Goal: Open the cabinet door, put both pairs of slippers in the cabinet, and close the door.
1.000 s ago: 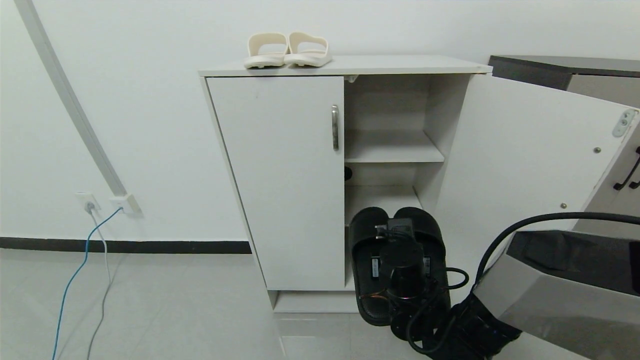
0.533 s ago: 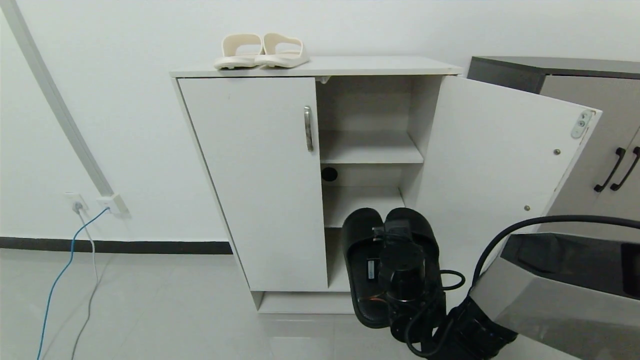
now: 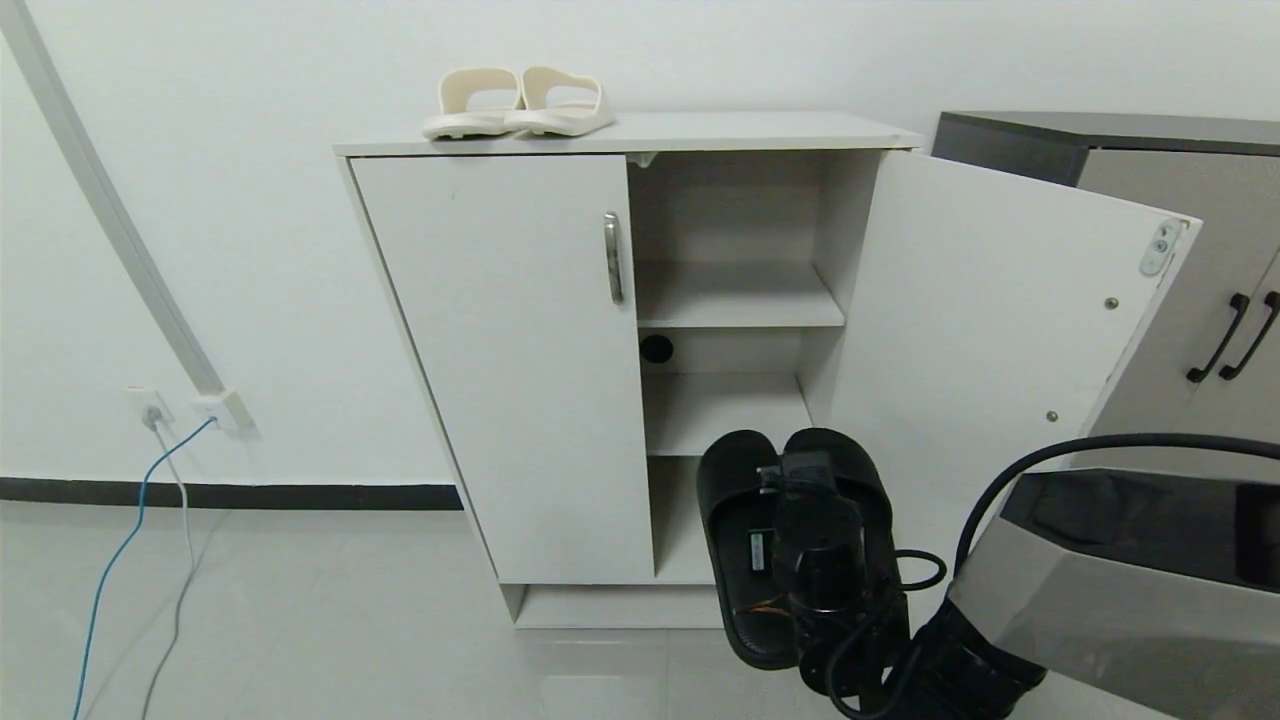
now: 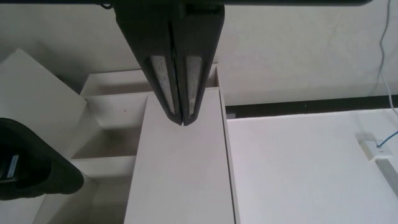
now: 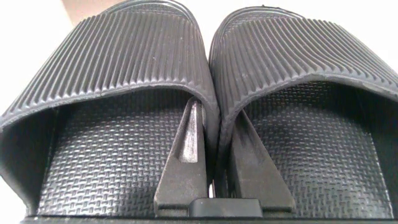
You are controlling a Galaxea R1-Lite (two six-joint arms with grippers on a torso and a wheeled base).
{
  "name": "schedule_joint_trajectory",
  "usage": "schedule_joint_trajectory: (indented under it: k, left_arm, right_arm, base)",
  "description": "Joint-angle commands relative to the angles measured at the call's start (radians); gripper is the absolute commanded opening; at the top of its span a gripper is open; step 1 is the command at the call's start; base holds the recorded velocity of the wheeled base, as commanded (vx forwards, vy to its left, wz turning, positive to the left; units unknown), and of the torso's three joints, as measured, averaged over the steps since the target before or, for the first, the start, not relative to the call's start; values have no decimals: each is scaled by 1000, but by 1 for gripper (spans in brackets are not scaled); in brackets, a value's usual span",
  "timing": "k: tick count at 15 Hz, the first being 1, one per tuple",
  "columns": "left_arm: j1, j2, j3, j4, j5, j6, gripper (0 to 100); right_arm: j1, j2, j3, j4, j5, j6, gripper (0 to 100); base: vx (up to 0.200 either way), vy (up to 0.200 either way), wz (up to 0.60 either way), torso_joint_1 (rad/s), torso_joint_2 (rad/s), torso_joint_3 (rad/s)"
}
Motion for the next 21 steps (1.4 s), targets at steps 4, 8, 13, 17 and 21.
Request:
schedule_joint_trajectory:
  k: [4, 8, 13, 17, 21]
  left_arm:
    - [0, 2, 0, 0, -1, -1, 0]
    - [0, 2, 0, 0, 0, -1, 0]
    - [0, 2, 0, 0, 0, -7, 0]
    - [0, 2, 0, 0, 0, -7, 0]
    - [0, 2, 0, 0, 0, -7, 0]
  right_arm:
    - [-25, -4, 24, 1, -2, -5, 0]
    - [-54, -3, 33, 1, -2, -19, 0]
    - [-65, -3, 39, 1, -2, -19, 0]
    - [-85, -3, 39, 1, -2, -22, 0]
    - [-99, -3, 38, 6, -2, -28, 0]
  base:
    - [0, 0, 0, 0, 0, 0]
    - [0, 0, 0, 0, 0, 0]
    - [0, 0, 0, 0, 0, 0]
    - [0, 0, 0, 0, 0, 0]
    - [0, 0, 0, 0, 0, 0]
